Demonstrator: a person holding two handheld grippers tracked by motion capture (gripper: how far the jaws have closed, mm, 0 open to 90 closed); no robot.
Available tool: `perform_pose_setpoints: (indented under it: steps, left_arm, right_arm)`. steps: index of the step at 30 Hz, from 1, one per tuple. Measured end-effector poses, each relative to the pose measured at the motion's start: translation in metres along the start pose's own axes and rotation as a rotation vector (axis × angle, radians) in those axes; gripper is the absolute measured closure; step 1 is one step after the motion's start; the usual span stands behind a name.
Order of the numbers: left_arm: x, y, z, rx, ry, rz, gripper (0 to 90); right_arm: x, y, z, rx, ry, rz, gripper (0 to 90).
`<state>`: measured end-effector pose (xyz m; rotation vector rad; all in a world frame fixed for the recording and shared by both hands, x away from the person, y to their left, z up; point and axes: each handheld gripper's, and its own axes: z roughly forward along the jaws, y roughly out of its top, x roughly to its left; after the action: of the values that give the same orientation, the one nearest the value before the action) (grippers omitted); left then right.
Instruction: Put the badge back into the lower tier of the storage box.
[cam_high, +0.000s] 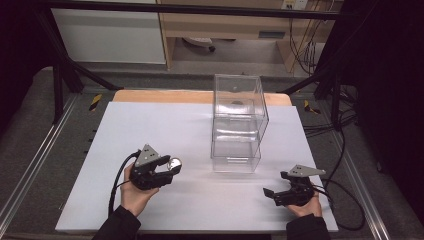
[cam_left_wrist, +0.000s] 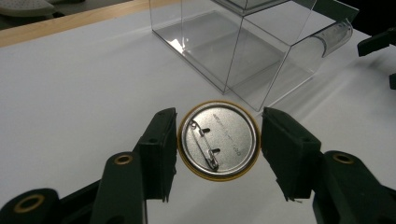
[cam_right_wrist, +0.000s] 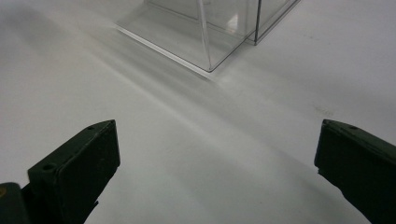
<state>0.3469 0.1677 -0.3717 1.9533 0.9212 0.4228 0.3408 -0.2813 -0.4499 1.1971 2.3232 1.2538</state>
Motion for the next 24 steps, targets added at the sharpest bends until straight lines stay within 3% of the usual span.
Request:
perform_pose_setpoints:
  steps: [24]
  left_arm:
    - [-0.017,0.032,0.021,-0.034,-0.036,0.024,46.2]
  right_arm:
    - [0.000,0.000,0.000,-0.002,0.001,0.000,0.7]
